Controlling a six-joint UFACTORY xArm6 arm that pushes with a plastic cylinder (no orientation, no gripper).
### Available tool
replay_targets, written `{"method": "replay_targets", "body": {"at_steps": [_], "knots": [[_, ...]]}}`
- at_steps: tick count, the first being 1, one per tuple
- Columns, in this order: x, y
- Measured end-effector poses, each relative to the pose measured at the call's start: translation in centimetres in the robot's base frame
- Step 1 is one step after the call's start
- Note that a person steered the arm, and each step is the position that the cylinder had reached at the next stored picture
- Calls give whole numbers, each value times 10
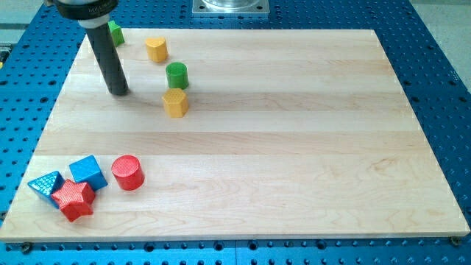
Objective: Touch the bottom right of the green circle
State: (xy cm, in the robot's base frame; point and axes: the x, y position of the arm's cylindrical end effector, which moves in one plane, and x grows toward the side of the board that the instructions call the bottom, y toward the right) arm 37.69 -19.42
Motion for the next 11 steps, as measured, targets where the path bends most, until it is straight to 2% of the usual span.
{"method": "replay_targets", "body": {"at_steps": [1,3,4,9,11], "knots": [[23,20],[30,108],[30,123],[-20,118],[-32,137]]}}
